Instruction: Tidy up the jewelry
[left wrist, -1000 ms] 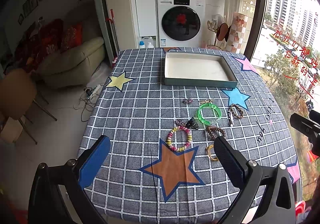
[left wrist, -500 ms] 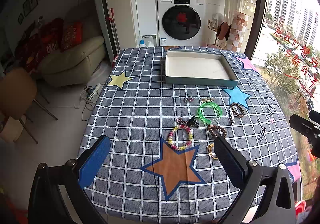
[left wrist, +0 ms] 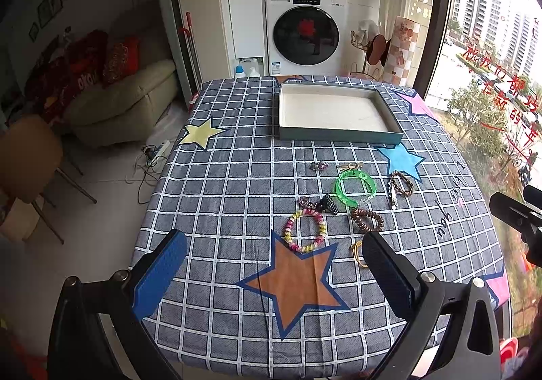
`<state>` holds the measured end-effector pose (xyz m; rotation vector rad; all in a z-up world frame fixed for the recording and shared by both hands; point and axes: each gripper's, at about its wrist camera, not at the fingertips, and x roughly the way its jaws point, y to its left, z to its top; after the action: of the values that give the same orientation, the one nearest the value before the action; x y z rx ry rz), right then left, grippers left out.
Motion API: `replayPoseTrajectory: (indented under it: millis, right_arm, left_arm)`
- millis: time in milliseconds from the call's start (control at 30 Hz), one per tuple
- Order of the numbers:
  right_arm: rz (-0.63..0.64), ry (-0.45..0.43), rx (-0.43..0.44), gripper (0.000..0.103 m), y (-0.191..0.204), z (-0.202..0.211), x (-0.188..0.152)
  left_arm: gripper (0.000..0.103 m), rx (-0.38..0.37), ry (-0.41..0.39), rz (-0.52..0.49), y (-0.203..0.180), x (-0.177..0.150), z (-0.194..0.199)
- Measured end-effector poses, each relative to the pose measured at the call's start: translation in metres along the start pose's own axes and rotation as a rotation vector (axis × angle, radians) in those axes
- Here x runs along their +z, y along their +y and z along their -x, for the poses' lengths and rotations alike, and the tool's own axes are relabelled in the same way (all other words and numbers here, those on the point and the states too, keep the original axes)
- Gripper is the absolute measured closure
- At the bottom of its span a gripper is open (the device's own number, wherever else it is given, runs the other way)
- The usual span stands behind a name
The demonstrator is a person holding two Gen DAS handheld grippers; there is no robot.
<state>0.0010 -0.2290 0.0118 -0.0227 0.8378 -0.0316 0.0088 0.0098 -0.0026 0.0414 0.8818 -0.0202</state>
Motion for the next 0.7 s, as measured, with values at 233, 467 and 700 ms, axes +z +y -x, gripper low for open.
replayPoseTrajectory:
  millis: [233, 467, 700]
  right_arm:
    - [0.005, 0.012, -0.007, 0.000, 0.000, 0.000, -0.002]
    - [0.003, 0.032, -0.007, 0.000, 0.002, -0.004, -0.002]
    - [0.001, 0.123, 0.004, 0.000, 0.007, -0.021, -0.004]
  left_arm:
    - [0.000, -0.004, 0.011, -0.004, 0.001, -0.001, -0.002]
    - [0.000, -0.014, 0.047, 0.000, 0.005, 0.000, -0.009]
    - [0.000, -0.041, 0.137, 0.005, 0.008, -0.001, -0.031]
